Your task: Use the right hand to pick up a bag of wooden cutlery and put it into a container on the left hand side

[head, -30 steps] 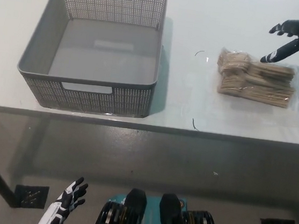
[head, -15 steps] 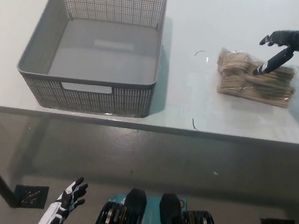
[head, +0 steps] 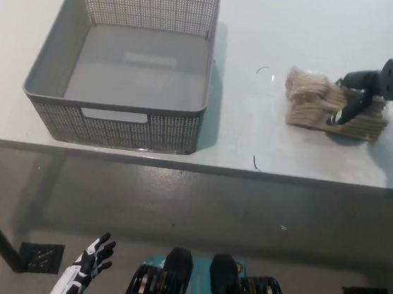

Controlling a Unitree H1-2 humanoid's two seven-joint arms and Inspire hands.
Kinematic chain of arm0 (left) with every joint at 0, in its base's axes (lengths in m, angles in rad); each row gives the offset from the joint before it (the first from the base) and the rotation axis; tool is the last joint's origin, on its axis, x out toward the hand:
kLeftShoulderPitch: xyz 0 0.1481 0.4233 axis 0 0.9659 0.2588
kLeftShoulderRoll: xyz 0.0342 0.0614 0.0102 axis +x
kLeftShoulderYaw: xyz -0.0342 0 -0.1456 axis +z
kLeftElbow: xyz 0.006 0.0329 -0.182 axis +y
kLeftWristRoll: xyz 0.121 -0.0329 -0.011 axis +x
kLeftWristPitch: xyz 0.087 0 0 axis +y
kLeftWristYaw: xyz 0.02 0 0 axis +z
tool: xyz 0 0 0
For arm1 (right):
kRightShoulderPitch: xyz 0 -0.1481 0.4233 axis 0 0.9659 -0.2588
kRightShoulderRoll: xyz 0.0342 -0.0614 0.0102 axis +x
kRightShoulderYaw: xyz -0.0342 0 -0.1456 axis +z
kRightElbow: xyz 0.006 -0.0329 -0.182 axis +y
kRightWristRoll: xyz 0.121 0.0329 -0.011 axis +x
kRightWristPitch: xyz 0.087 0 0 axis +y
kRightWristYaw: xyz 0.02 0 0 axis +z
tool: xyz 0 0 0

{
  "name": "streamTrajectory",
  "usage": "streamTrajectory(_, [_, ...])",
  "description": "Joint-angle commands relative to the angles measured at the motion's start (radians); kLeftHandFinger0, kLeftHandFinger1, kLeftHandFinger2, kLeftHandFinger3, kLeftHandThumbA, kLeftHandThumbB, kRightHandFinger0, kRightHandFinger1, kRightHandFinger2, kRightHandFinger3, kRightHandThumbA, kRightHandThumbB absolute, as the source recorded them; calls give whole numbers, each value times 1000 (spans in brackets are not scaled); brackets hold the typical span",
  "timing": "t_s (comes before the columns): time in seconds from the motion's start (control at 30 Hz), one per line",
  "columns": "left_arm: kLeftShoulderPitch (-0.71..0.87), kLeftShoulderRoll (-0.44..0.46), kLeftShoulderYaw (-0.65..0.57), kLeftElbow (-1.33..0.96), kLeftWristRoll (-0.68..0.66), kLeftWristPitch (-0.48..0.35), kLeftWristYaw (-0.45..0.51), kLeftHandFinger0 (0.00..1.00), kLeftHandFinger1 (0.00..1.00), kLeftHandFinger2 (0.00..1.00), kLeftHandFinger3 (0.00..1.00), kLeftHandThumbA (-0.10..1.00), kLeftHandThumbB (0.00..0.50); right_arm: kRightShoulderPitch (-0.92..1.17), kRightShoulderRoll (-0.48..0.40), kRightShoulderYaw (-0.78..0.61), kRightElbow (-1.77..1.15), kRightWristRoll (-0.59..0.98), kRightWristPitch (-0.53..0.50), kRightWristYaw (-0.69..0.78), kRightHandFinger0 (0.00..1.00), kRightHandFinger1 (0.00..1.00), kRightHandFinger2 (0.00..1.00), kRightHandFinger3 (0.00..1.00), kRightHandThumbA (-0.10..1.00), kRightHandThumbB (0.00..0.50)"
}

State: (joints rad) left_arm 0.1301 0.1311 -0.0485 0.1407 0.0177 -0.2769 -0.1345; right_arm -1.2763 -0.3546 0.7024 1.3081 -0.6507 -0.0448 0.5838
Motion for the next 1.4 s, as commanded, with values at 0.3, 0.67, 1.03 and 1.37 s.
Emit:
streamTrajectory(0.3, [-17,19,5,-16,-13,-18,-11,1000,1000,1000,1000,1000,143,58,49,10,80,-16,-32,-61,1000,1000,1000,1000,636,500])
streamTrajectory(0.67, [-35,22,6,-12,-8,-15,-9,1000,1000,1000,1000,1000,141,106,30,-95,39,34,-165,-454,5,133,408,483,-100,185])
streamTrajectory(1.03, [-41,25,5,-12,8,-15,-4,1000,1000,1000,1000,1000,128,63,23,-192,31,60,-220,-636,142,654,972,960,-100,96])
streamTrajectory(1.37, [-37,21,5,-18,-4,-2,-8,1000,1000,1000,1000,1000,124,-21,19,-318,10,115,-284,-641,121,595,969,979,-100,82])
